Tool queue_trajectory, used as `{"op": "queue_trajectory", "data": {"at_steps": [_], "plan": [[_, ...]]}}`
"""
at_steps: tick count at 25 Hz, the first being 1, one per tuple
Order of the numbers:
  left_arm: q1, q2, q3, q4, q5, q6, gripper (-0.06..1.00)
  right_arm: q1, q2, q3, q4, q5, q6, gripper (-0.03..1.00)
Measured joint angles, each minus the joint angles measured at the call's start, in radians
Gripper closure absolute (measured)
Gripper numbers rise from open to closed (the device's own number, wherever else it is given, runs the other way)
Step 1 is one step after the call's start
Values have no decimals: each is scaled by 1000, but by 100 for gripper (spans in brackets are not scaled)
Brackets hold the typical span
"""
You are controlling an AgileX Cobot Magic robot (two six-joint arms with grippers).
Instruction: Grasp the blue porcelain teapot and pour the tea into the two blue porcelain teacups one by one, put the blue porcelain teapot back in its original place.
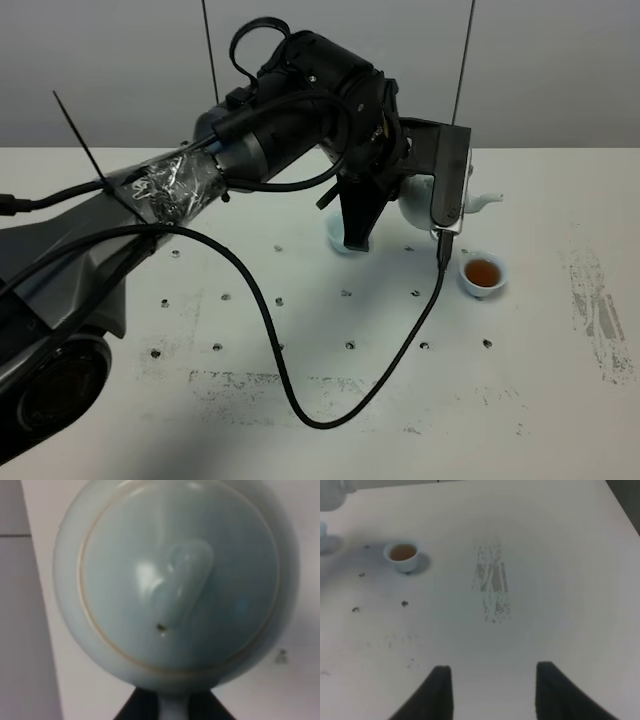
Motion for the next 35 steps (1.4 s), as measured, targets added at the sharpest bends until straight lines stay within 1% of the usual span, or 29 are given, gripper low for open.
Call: {"op": "queue_trajectory", "data": {"at_steps": [2, 5, 8, 11, 13, 15, 18, 21, 23, 26, 28, 31, 35], "plan": [[0, -14, 0, -51, 36, -75, 84, 0, 0, 0, 0, 0, 0, 57], [0, -20, 0, -109, 54, -228, 84, 0, 0, 0, 0, 0, 0, 57], [0, -22, 0, -121, 81, -360, 84, 0, 0, 0, 0, 0, 0, 57], [0, -25, 14, -146, 104, -425, 84, 0, 0, 0, 0, 0, 0, 57], [0, -43, 66, -179, 99, -432, 84, 0, 0, 0, 0, 0, 0, 57], [-1, -87, 178, -189, 69, -425, 84, 0, 0, 0, 0, 0, 0, 57], [-3, -163, 325, -180, -7, -414, 84, 0, 0, 0, 0, 0, 0, 57], [-3, -200, 400, -187, -85, -416, 84, 0, 0, 0, 1, 0, 0, 57], [-3, -201, 426, -217, -135, -419, 84, 0, 0, 0, 1, 0, 0, 57], [-8, -175, 440, -269, -180, -419, 84, 0, 0, 0, 1, 0, 0, 57], [-21, -148, 441, -289, -208, -415, 84, 0, 0, 0, 1, 0, 0, 57], [-51, -106, 443, -331, -239, -389, 84, 0, 0, 0, 1, 0, 0, 57], [-70, -65, 444, -360, -259, -371, 84, 0, 0, 0, 1, 0, 0, 57]]}}
